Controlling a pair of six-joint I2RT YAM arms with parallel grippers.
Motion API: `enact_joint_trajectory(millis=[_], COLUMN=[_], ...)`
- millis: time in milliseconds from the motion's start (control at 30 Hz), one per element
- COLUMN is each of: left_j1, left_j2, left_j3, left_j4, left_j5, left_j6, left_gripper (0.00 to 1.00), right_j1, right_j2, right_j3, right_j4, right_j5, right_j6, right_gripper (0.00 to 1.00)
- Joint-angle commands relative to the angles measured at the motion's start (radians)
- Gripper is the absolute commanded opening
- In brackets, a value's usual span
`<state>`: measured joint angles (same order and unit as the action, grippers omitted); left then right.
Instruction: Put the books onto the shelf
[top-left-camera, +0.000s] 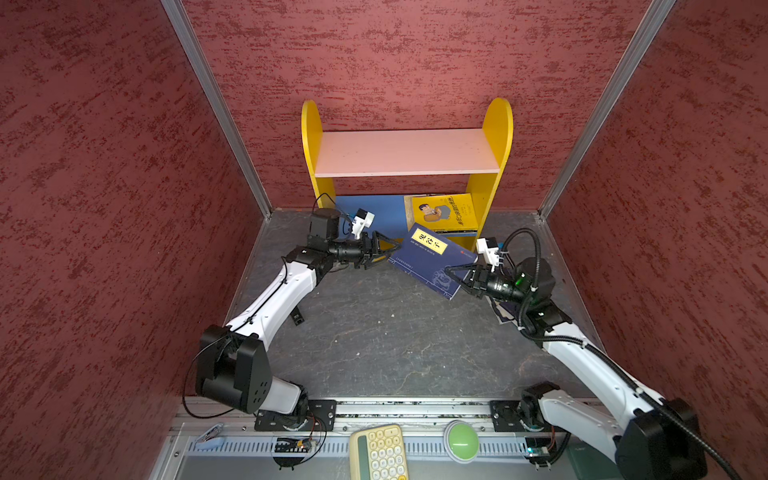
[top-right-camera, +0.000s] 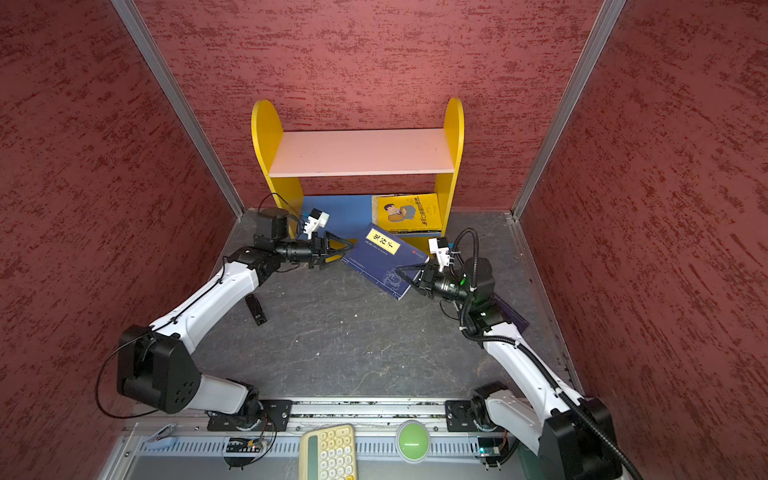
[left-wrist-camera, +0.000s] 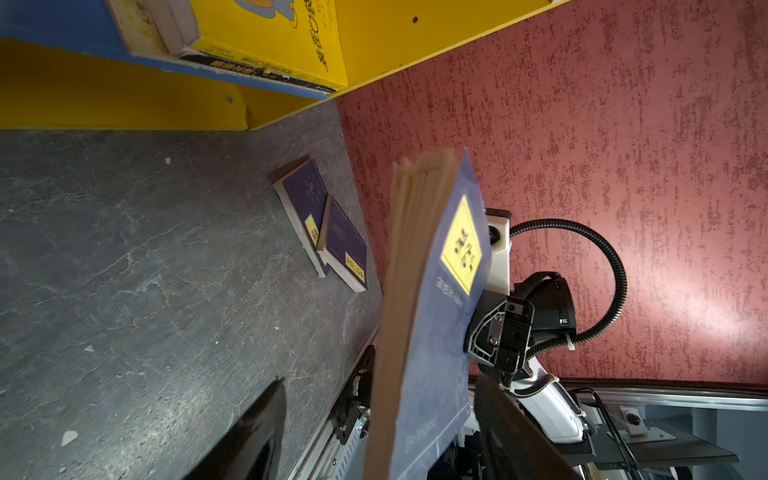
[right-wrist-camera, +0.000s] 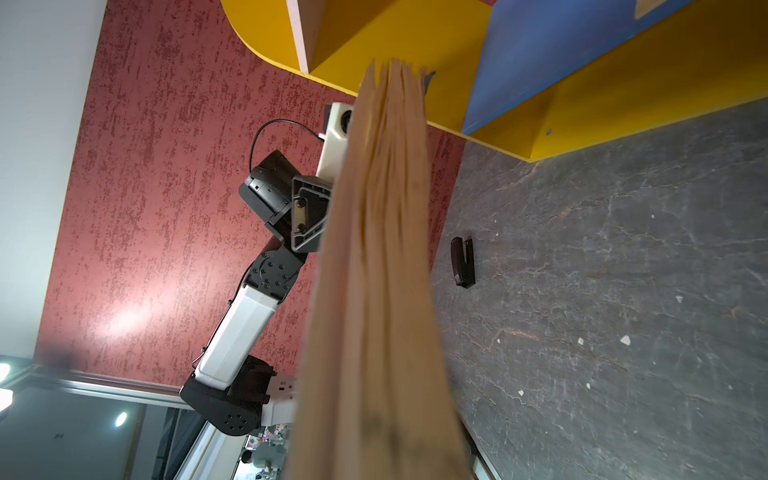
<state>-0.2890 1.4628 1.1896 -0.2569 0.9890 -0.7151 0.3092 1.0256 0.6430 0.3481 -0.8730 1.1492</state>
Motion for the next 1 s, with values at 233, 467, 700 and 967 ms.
enact_joint_trajectory(millis=[233, 467, 700, 967], left_j1=[-0.028, -0.030, -0.028, -0.028], left_j2=[0.030, 0.024, 0.036, 0.044], left_j3=[0.023, -0.023, -0.004, -0.044], left_j4=[0.066, 0.164, 0.182, 0.417], left_j5=[0.117, 0.135, 0.129, -0.034], left_j6=[0.000, -0.067, -0.084, -0.241], left_gripper=[0.38, 0.22, 0.05, 0.00], right_j1=[-0.001, -0.004, -0.017, -0.030], right_j2=[0.076, 0.130, 0.184, 0.282], right_j3=[0.031, 0.043, 0.059, 0.064], right_j4=[0.180, 0.243, 0.315, 0.435], right_j5=[-0.070, -0.085, -0.071, -0.017], right_j6=[0.057, 0.070, 0.090, 0.200], right_gripper=[0.04, 0.04, 0.06, 0.53])
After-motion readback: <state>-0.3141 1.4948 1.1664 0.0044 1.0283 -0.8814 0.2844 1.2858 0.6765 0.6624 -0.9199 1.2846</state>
